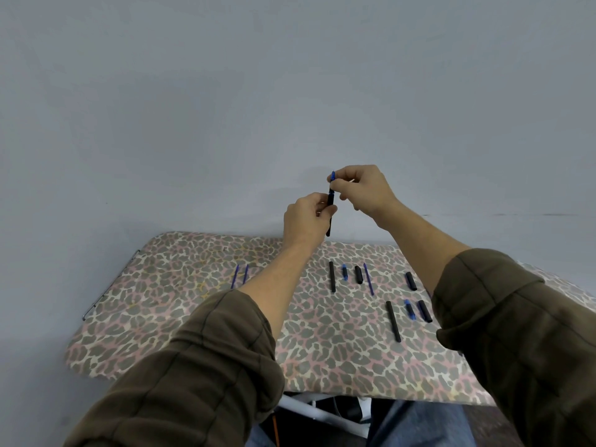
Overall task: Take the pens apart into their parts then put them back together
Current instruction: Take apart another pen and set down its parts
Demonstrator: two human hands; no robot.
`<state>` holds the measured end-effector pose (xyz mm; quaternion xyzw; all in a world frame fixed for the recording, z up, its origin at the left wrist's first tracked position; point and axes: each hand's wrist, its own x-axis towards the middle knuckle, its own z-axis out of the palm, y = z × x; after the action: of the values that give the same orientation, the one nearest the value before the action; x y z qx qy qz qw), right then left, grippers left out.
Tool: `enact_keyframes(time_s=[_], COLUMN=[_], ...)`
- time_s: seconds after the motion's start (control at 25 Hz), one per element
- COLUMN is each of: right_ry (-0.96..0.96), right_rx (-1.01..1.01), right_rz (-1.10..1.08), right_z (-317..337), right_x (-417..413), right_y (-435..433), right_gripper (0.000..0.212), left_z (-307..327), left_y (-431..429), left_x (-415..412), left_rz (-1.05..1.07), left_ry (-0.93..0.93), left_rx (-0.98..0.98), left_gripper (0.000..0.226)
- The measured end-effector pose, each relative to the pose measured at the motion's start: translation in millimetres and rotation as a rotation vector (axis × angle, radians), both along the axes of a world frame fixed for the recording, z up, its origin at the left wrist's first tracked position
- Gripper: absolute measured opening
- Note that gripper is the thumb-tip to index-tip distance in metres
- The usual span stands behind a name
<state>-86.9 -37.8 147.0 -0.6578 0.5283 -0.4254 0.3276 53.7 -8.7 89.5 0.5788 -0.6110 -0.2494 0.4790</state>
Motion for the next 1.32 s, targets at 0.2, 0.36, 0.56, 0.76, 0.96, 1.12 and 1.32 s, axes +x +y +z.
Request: enact_keyframes(time_s=[0.2, 0.36, 0.56, 0.76, 0.96, 1.12, 1.32], right_ry=[0.034, -0.043, 0.025, -0.038, 0.013, -0.037, 0.003], right_rx=[-0.029, -0.003, -0.025, -0.006, -0.026, -0.004, -0.027], right_rz=[-0.051, -0.006, -0.034, -0.003, -0.017, 0.012, -0.014], right_z=[-0.4, -0.3, -0.3, -1.0, -1.1, -0.8, -0.9], right_x=[0.4, -1.2, 0.3, -2.4, -2.0, -4.8, -3.7], right_y=[-1.8, -1.9, -2.5, -1.3, -2.0, -2.3, -2.5], right_gripper=[0.018, 0.009, 0.012, 0.007, 0.010, 0.012, 0.010], left_z=[-0.4, 1.0, 0.4, 1.8, 0.6, 2.9, 2.0], left_y=[1.2, 1.0, 2.1, 2.9, 3.7, 3.4, 3.9], left_x=[-0.4, -0.1, -0.8, -0.5, -1.3, -0.8, -0.8], left_rz=[-0.003, -0.007, -0.011, -0.006, -0.008, 0.000, -0.003], left_ry=[0.017, 0.018, 0.022, 0.020, 0.026, 0.026, 0.029], left_rx=[0.003, -0.004, 0.006, 0.010, 0.015, 0.011, 0.019], left_gripper=[0.016, 0.018, 0.016, 0.017, 0.018, 0.018, 0.018])
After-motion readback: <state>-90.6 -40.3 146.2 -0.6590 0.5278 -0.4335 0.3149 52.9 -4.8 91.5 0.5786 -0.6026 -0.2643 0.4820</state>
